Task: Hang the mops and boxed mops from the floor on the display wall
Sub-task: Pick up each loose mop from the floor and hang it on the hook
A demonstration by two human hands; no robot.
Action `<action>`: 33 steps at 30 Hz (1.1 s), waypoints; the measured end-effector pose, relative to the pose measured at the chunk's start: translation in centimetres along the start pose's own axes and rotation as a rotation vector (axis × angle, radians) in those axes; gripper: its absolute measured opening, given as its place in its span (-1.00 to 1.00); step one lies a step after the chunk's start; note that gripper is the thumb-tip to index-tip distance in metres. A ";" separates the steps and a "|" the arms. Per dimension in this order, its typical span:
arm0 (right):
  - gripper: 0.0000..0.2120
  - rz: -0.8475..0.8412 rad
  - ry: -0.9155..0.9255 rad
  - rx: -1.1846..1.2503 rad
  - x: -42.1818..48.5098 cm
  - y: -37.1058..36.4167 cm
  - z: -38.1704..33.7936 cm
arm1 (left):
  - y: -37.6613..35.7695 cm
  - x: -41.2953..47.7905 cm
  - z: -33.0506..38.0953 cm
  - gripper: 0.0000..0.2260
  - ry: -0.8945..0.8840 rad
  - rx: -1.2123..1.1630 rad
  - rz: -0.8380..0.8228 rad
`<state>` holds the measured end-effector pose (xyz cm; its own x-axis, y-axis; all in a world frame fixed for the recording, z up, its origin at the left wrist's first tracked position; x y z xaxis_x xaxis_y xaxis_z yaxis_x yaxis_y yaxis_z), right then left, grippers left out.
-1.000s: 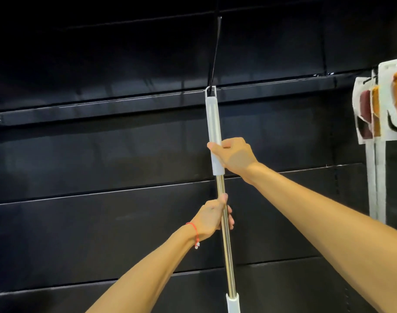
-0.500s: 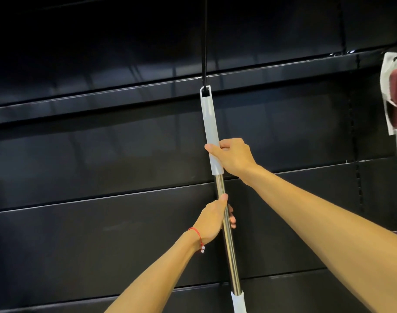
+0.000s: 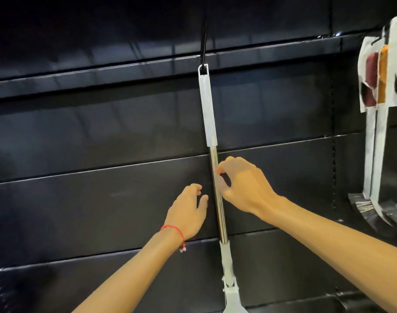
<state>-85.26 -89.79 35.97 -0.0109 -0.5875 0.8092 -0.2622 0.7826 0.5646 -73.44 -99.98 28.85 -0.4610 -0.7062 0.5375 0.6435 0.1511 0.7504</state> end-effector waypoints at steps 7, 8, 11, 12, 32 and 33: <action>-0.76 -0.142 0.099 -0.116 -9.3 -1.4 -7.2 | 3.4 -11.4 -0.2 -0.69 -0.150 0.616 -0.038; -0.77 -0.153 0.113 -0.118 -10.5 -1.5 -8.3 | 3.6 -13.0 -0.6 -0.70 -0.156 0.662 -0.047; -0.82 -0.209 0.191 -0.141 -14.1 -2.1 -12.3 | 4.2 -17.9 -1.5 -0.71 -0.152 0.764 -0.079; -0.83 -0.220 0.221 -0.153 -15.3 -2.2 -13.7 | 4.6 -19.5 -1.9 -0.70 -0.138 0.772 -0.092; -0.82 -0.582 0.462 0.252 -44.8 -4.5 -34.4 | 13.3 -60.0 -2.6 -0.74 0.460 0.981 -0.139; -0.81 -0.602 0.477 0.277 -46.6 -4.4 -35.4 | 13.4 -62.8 -2.1 -0.72 0.502 0.982 -0.147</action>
<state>-49.48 -58.55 1.55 0.6035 -0.6914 0.3971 -0.3215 0.2447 0.9148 -34.64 -55.10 4.33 -0.0502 -0.9282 0.3686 -0.2630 0.3684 0.8917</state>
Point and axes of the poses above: each hand's wrist, its own x-axis towards the middle knuckle, its own y-axis out of the back of the hand, z = x × y, the point moved 9 cm from there along x, towards the middle knuckle, and after that the axes turned 6 degrees about x, right-handed, at the moved point
